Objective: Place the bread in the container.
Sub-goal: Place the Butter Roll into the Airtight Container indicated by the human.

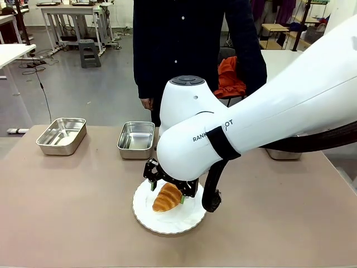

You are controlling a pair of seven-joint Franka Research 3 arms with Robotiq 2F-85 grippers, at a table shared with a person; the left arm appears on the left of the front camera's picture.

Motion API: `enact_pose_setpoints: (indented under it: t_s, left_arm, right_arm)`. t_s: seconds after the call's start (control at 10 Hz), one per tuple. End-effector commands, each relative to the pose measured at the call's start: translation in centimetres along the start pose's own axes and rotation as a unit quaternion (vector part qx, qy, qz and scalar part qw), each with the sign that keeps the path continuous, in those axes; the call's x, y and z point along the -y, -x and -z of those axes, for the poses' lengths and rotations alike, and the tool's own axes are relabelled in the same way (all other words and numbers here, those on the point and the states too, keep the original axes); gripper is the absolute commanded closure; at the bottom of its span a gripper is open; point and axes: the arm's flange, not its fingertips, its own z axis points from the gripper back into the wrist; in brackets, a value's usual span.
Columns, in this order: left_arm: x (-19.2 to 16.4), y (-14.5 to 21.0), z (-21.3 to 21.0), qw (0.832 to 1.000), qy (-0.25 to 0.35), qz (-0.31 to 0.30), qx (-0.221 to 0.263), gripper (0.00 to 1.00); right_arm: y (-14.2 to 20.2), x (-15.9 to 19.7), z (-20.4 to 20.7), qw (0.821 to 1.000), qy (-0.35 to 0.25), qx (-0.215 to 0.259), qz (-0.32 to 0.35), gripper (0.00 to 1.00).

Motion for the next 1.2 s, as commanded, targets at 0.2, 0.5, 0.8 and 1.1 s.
enact_pose_setpoints:
  t_s: [0.2, 0.5, 0.8, 1.1]
  left_arm:
    - [0.2, 0.0, -0.2, 1.000, 0.004, 0.005, 0.004, 0.00]
    - [0.2, 0.0, -0.2, 1.000, 0.004, 0.005, 0.004, 0.00]
    - [0.2, 0.0, -0.2, 1.000, 0.004, 0.005, 0.004, 0.00]
    - [0.2, 0.0, -0.2, 1.000, 0.004, 0.005, 0.004, 0.00]
  right_arm:
    - [-0.5, -1.3, 1.6, 0.998, -0.015, 0.041, 0.048, 0.00]
    - [-0.9, -1.3, 2.2, 0.996, -0.004, 0.068, 0.063, 0.00]
    - [-1.4, -1.3, 3.1, 0.996, 0.002, 0.066, 0.060, 0.00]
    - [-1.6, -1.2, 3.5, 0.996, 0.004, 0.063, 0.060, 0.00]
